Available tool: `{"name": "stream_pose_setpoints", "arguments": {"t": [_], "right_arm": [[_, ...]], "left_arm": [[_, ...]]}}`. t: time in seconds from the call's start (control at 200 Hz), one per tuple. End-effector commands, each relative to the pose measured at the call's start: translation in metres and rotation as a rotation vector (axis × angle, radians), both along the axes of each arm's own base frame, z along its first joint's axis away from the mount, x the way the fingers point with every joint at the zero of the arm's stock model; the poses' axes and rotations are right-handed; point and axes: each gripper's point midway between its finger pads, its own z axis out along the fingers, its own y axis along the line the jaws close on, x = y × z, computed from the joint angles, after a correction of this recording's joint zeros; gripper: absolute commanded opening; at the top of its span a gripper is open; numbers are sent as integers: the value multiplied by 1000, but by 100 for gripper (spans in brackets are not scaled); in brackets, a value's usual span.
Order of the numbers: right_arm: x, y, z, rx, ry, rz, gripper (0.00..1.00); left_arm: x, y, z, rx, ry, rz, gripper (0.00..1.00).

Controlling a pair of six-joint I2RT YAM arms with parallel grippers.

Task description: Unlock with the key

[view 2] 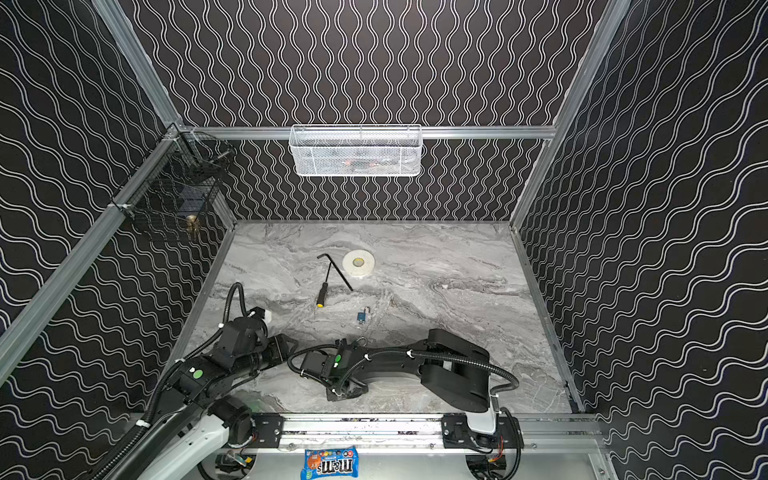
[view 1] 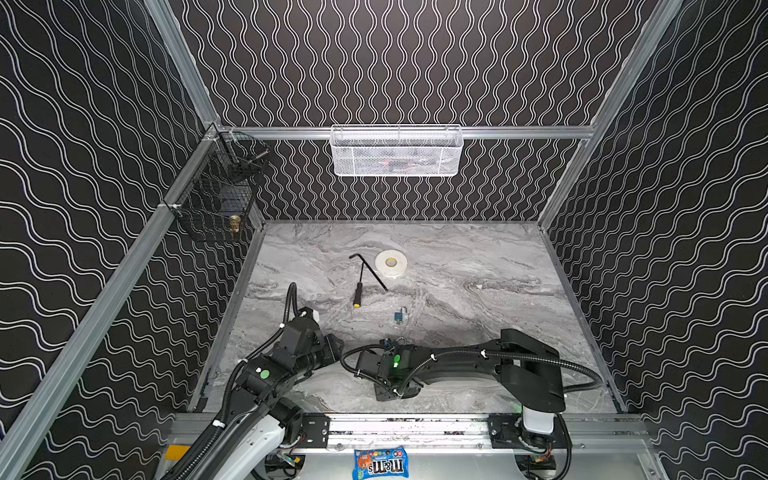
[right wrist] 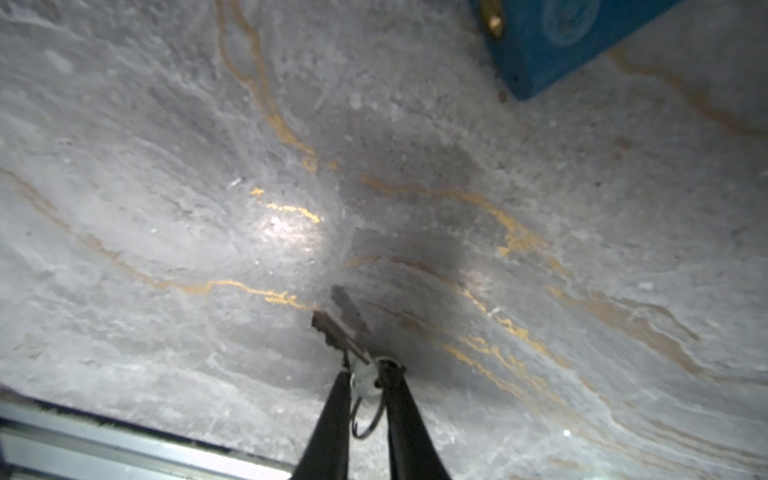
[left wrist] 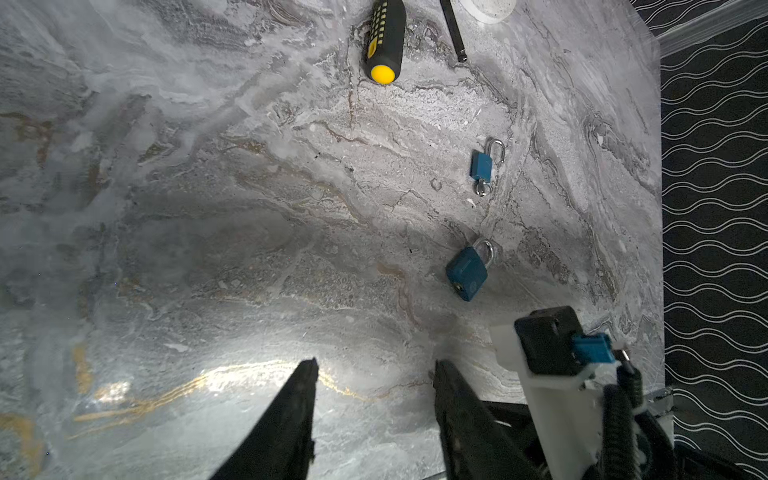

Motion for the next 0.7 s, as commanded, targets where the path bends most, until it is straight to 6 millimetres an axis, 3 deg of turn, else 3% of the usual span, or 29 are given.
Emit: {"name": "stream_pose_setpoints", "arguments": {"t": [0.0, 0.16, 0.18, 0.4, 0.56, 0.696], "right_arm": [[-2, -16, -4, -64, 5, -5, 13], [-1, -20, -10, -67, 4, -4, 7], [0, -17, -1, -39, -4, -4, 7], [8, -16, 8, 27, -19, -4, 0], [28, -9, 34, 161, -82, 1, 0], [52, -10, 67, 332, -129, -27, 0]], "left_arm": [[2, -5, 0, -28, 3, -1, 50], [3, -6, -1, -36, 3, 4, 50], [3, -6, -1, -37, 4, 5, 50], [5, -14, 6, -98, -2, 5, 50], [10, -32, 21, -238, -7, 6, 50], [20, -49, 42, -409, -42, 26, 53]]}}
